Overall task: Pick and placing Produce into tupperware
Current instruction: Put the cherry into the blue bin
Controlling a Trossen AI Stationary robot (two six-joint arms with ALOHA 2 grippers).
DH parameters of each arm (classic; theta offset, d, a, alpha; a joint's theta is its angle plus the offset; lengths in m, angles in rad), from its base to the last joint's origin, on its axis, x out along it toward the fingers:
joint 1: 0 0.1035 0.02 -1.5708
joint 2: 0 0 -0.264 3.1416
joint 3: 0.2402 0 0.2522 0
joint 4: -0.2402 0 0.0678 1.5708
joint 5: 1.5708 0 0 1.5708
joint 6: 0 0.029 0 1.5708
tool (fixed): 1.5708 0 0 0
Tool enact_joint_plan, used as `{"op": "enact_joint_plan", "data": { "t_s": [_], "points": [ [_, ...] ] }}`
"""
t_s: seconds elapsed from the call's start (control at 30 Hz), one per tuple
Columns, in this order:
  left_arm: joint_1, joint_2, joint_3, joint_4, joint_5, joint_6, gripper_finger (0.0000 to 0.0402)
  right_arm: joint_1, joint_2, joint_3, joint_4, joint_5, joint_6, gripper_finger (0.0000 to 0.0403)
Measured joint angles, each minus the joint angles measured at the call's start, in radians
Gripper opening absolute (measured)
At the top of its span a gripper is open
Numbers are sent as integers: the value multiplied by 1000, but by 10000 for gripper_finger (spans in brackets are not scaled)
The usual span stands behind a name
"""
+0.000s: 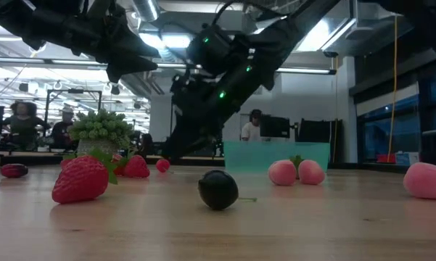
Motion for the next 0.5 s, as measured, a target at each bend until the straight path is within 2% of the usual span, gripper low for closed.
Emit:
{"op": "enact_joint_plan", "data": {
  "t_s": [0.2, 0.4, 0.5],
  "points": [
    [0, 0, 0, 0, 0, 0, 188, 0, 54, 58, -55, 86, -1, 248],
    [0, 0, 0, 0, 0, 0, 188, 0, 57, 63, -61, 90, -1, 245],
    [0, 0, 0, 1, 0, 0, 188, 0, 57, 63, -51, 90, 1, 226]
  ]
}}
